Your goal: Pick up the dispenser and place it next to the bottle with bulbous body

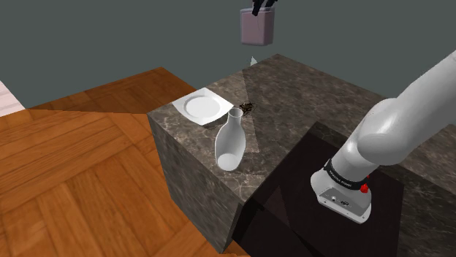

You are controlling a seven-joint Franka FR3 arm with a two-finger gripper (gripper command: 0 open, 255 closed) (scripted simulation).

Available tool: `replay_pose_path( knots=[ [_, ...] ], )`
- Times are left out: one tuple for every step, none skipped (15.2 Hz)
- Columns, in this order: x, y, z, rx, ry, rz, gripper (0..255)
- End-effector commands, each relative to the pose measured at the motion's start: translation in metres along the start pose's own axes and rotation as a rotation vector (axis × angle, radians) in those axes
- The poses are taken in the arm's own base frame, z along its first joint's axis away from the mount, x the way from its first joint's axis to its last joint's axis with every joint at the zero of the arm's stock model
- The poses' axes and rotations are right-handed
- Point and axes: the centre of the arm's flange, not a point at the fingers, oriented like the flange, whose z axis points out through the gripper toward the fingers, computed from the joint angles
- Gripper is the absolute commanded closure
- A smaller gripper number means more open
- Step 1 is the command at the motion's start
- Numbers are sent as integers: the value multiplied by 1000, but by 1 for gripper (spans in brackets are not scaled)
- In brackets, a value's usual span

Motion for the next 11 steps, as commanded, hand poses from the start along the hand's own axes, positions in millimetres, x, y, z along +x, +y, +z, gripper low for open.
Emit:
replay_pose_path(
  knots=[
    [-17, -20, -4, -1, 0, 1, 255],
    [-25, -31, -6, -1, 0, 1, 255],
    [-32, -41, -8, -1, 0, 1, 255],
    [-40, -52, -10, -1, 0, 1, 255],
    [-48, -62, -12, -1, 0, 1, 255],
    [-55, -73, -13, -1, 0, 1, 255],
    [-63, -83, -15, -1, 0, 1, 255],
    [-71, -94, -17, -1, 0, 1, 255],
    [-79, -104, -19, -1, 0, 1, 255],
    [-86, -115, -21, -1, 0, 1, 255],
    [-94, -125, -23, -1, 0, 1, 255]
  ],
)
